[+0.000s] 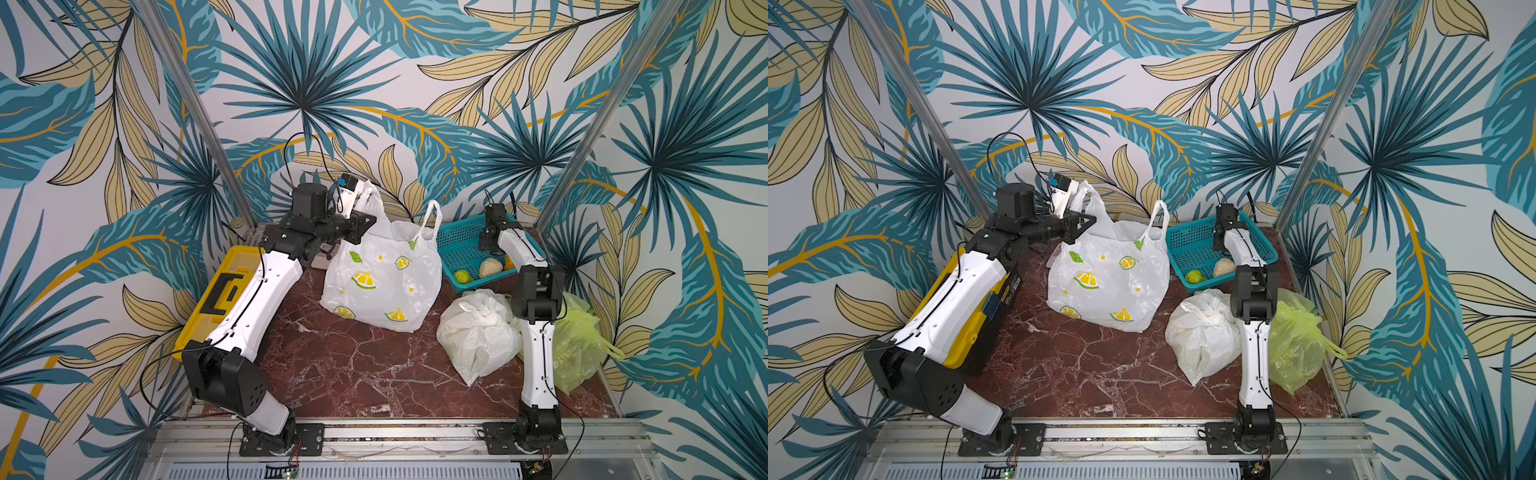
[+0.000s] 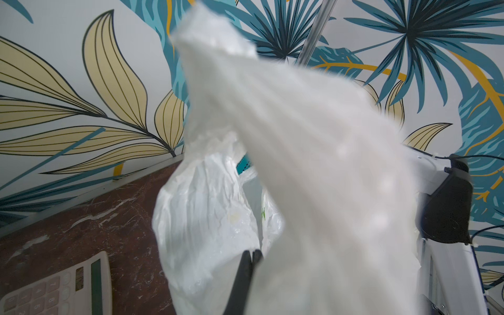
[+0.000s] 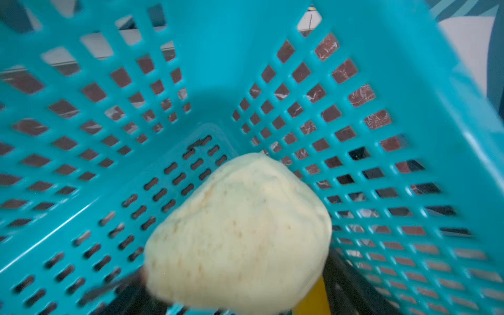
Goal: Place the pears into plastic bags & tie knots
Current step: Pick up the pear from the basket.
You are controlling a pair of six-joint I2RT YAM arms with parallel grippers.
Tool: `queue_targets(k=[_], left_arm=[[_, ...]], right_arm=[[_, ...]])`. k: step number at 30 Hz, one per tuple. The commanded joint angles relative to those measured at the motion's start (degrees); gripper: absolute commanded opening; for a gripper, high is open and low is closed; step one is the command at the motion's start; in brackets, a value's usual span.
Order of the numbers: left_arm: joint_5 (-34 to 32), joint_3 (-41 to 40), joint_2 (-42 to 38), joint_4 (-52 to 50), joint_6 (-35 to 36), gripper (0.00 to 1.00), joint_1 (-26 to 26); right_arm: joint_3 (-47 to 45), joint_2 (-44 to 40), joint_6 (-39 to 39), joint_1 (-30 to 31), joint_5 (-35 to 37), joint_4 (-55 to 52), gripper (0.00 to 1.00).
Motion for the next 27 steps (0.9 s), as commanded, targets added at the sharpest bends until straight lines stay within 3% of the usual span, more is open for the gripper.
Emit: queue_targets(k=[1, 4, 8, 11, 16, 20, 27], left_arm=[[0.71, -1.46, -2.38, 0.49, 0.85, 0.0, 0.01], [0.61, -2.57, -2.94, 0.54, 0.85, 0.0, 0.01], [1.13, -3.65, -3.34, 0.54, 0.84, 0.0, 0.07], [2.12, -4.35, -3.05, 0.5, 0.98, 0.0, 0.29], [4.68, -4.39, -1.79, 0.55, 1.46, 0.0, 0.41], [7.85, -3.85, -0.57, 0.49, 1.63, 0.0, 0.39], [8.07, -4.2, 0.29, -0.07, 5.36, 0.0, 0.57]], right_arm=[[4.12, 2.72, 0.48, -0.79, 1.1, -4.62, 0.84], [4.75, 3.75, 0.69, -1.02, -0.34, -3.81, 0.78], [0.68, -0.6, 1.13, -1.23, -6.56, -0.56, 0.48], [-9.8, -9.7, 3.2, -1.19, -13.53, 7.11, 0.36], [-22.09, -22.21, 8.32, -1.14, -21.34, 14.71, 0.28], [-28.66, -29.55, 13.32, -0.23, -27.85, 14.51, 0.24], [-45.36, -50.7, 16.13, 6.77, -35.16, 17.41, 0.24]])
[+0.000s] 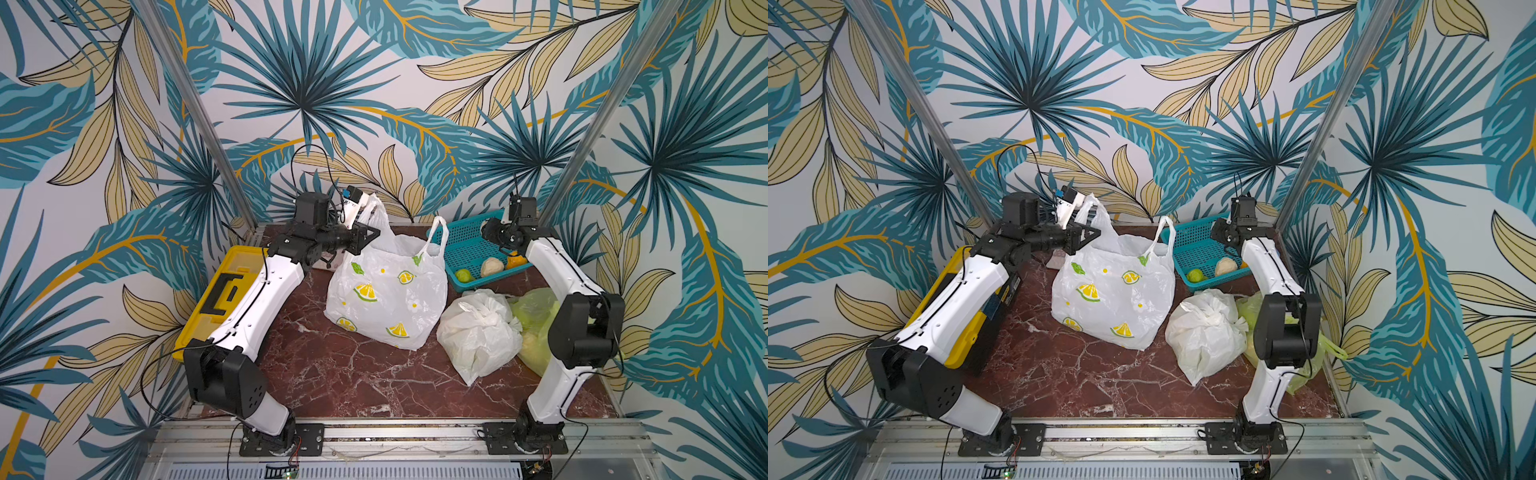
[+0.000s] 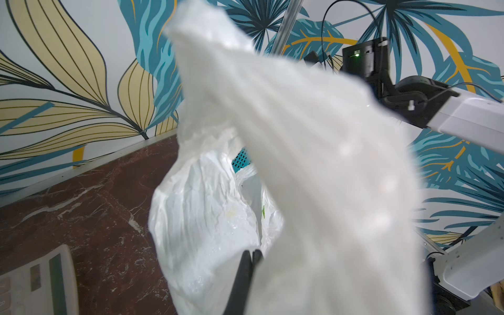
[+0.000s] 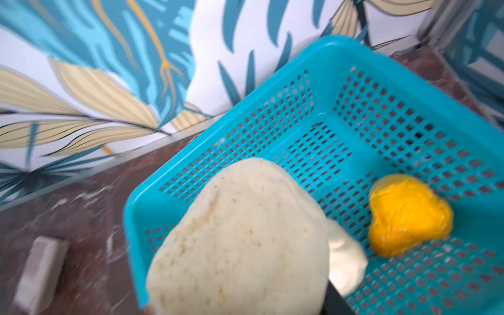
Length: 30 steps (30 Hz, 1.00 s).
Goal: Place the pears into plastic bags & tie knots
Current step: Pick up the pear from the basket, then place the pear in the plastic bag.
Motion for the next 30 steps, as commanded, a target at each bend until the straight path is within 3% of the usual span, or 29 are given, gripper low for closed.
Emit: queue_targets(k=[1, 5, 10, 16, 20, 23, 27, 30], left_arm=[[1.36, -0.2, 0.68, -0.05, 3.14, 0.0, 0.3], [0.48, 0.13, 1.5, -0.03, 3.68, 0.0, 0.3], [-0.27, 1.7, 3.06, -0.06, 2.98, 0.0, -1.53], [-0.1, 3.77, 3.8, -0.06, 1.55, 0.0, -3.7], [2.27, 4.79, 3.9, -0.04, 1.93, 0.0, -4.72], [3.31, 3.78, 3.52, -0.06, 2.9, 0.0, -4.83], [1.52, 2.07, 3.55, -0.06, 4.4, 0.0, -4.4], [-0.19, 1.89, 4.76, 0.16, 3.18, 0.0, -3.95]], right_arm=[[-5.87, -9.98, 2.26, 4.66, -4.64, 0.94, 0.24], [-9.39, -19.09, 2.74, 8.9, -4.17, -3.03, 0.24], [-6.17, -20.62, 2.2, 18.66, -8.96, -7.75, 0.23], [-2.54, -10.99, 11.0, 26.12, -20.45, 2.04, 0.23], [-3.55, -3.82, 17.33, 26.05, -23.56, 10.1, 0.22], [-2.06, 0.04, 20.54, 25.42, -24.24, 10.42, 0.23], [-2.03, 1.81, 18.21, 25.51, -20.79, 3.08, 0.39], [-1.27, 1.58, 12.45, 25.39, -20.17, -3.44, 0.61]])
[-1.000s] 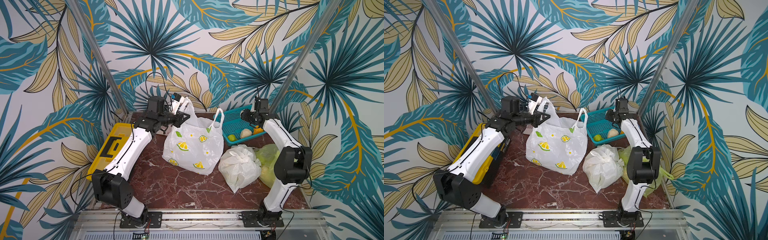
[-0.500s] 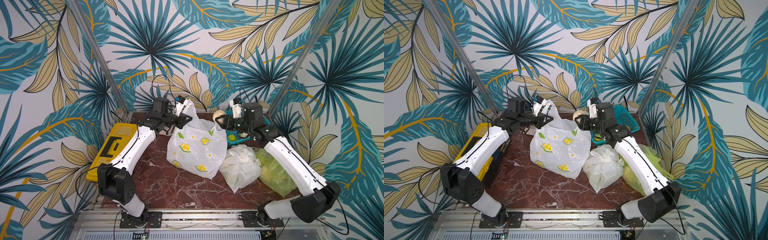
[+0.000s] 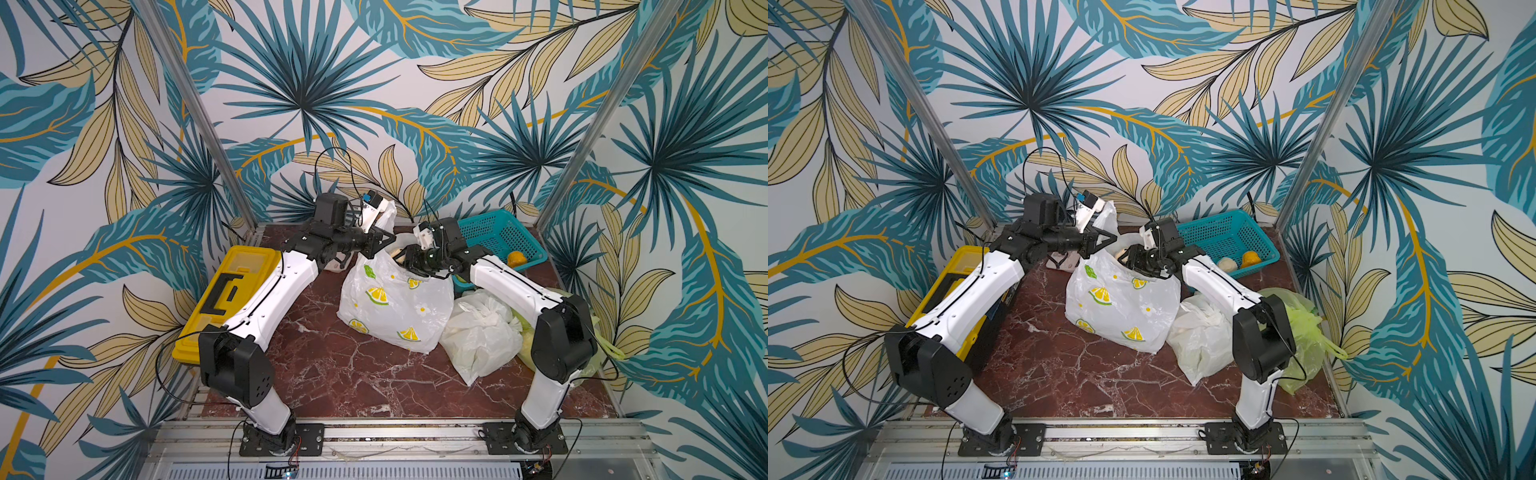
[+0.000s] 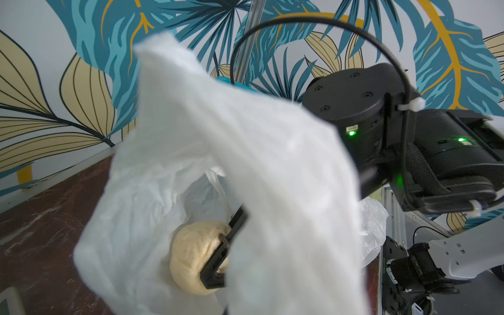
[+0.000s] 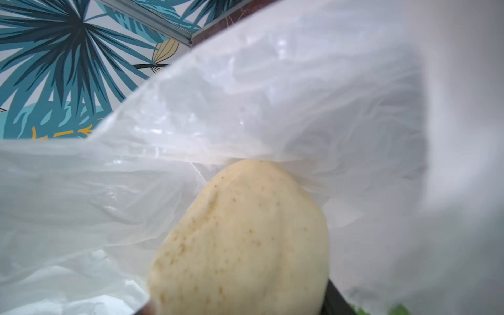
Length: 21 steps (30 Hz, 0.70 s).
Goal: Place the pears into plastic bags & tie knots
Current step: Place the pear in the plastic bag, then pick up the pear from the basket.
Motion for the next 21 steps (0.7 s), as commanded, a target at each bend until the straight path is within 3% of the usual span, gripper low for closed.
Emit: queue_targets(k=[1, 3, 6, 11, 14, 16, 18, 21], left_arm=[[-2.19, -0.55, 1.16, 0.72, -0.3, 0.0, 0.66], [-3.75, -0.89, 2.0, 1.88, -1.97, 0.0, 1.11], [-5.04, -1.55, 2.83, 3.56, -3.97, 0.0, 1.7], [-5.33, -1.96, 3.32, 4.59, -4.43, 0.0, 1.94], [-5.24, -2.01, 3.08, 4.64, -4.21, 0.0, 1.87], [-5.26, -2.5, 2.66, 4.57, -3.5, 0.0, 1.91], [-5.17, -3.39, 2.0, 4.65, -2.88, 0.0, 1.94], [-5.46, -4.78, 1.01, 4.68, -2.66, 0.0, 1.97]], right_arm=[[1.27, -2.25, -6.17, -0.08, 1.75, -6.98, 0.69], [0.9, -4.81, -9.33, -0.87, 2.91, -8.47, 0.76], [1.32, -7.98, -11.85, -3.29, 3.27, -10.73, 0.79], [3.52, -9.7, -13.67, -9.2, 4.34, -14.32, 0.78], [4.86, -10.37, -13.28, -14.18, 8.55, -15.12, 0.73], [7.35, -10.19, -16.12, -15.84, 18.03, -17.96, 0.73], [8.77, -7.75, -21.23, -17.19, 33.45, -19.4, 0.76], [13.39, 0.57, -23.34, -22.03, 40.73, -24.15, 0.78]])
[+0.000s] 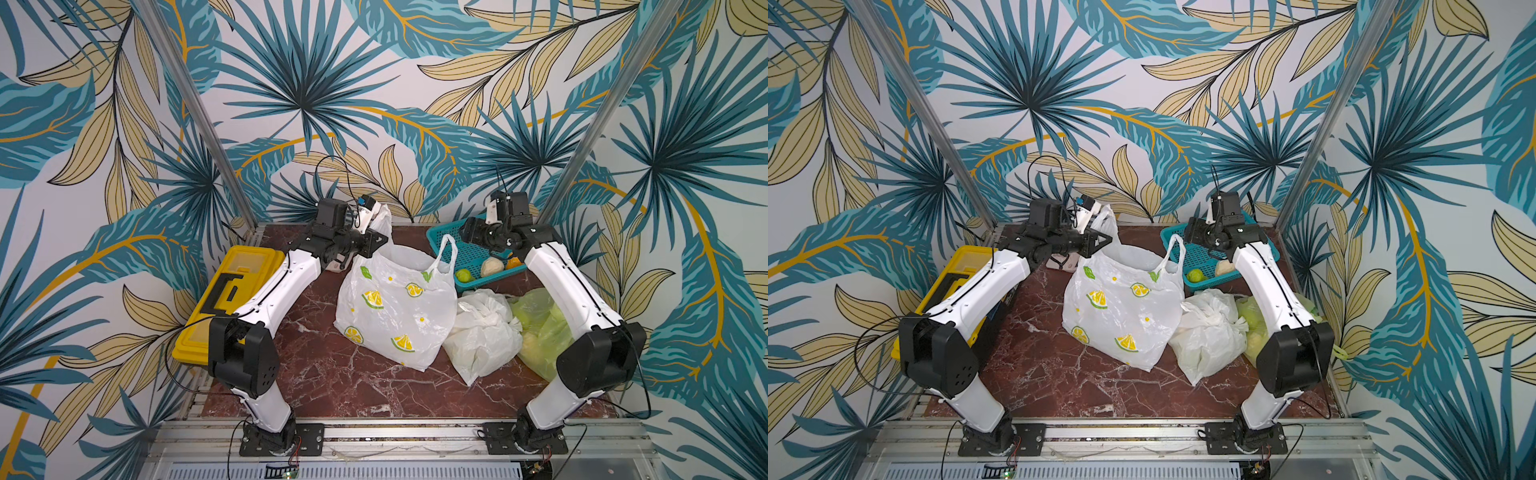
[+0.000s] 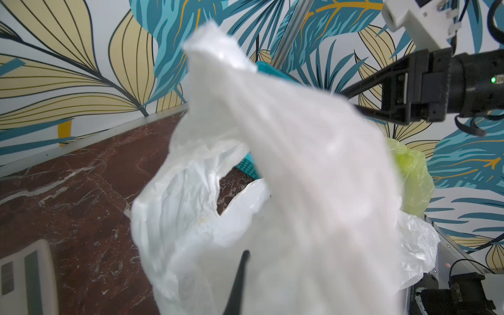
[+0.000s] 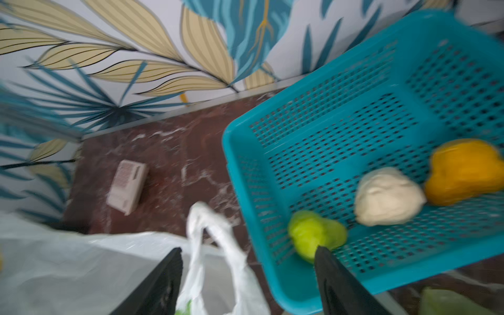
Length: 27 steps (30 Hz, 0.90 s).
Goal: Place the pears into plastic bags & tie knots
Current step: Pick up the pear from the basket.
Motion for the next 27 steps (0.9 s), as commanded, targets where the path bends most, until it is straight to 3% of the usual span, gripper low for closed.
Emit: queue_targets(k=[1, 11, 15, 18, 23, 27], left_arm=[[-0.28, -1.97, -2.57, 1.08, 1.04, 0.0, 0.25], [-0.82, -6.2, -6.18, 1.08, 0.68, 0.0, 0.85], [-0.64, -6.76, -6.7, 1.08, 0.09, 0.0, 0.86], [-0.78, -6.8, -6.97, 1.08, -0.17, 0.0, 0.91], [-1.28, -7.52, -8.37, 1.08, 0.22, 0.0, 0.86], [-2.36, -8.33, -8.77, 1.1, 0.97, 0.0, 1.02]], right_arm=[[3.59, 9.51, -4.65, -4.24, 15.51, -7.33, 0.78], [6.03, 25.52, -0.37, -9.29, 9.72, -4.7, 0.79], [9.82, 31.37, 1.42, -9.59, 5.47, -6.25, 0.75], [12.1, 33.66, 2.87, -9.59, 2.81, -6.3, 0.65], [9.15, 28.95, 3.07, -9.51, -0.32, -1.15, 0.37], [4.97, 22.2, 3.03, -9.11, -3.38, 2.38, 0.33]])
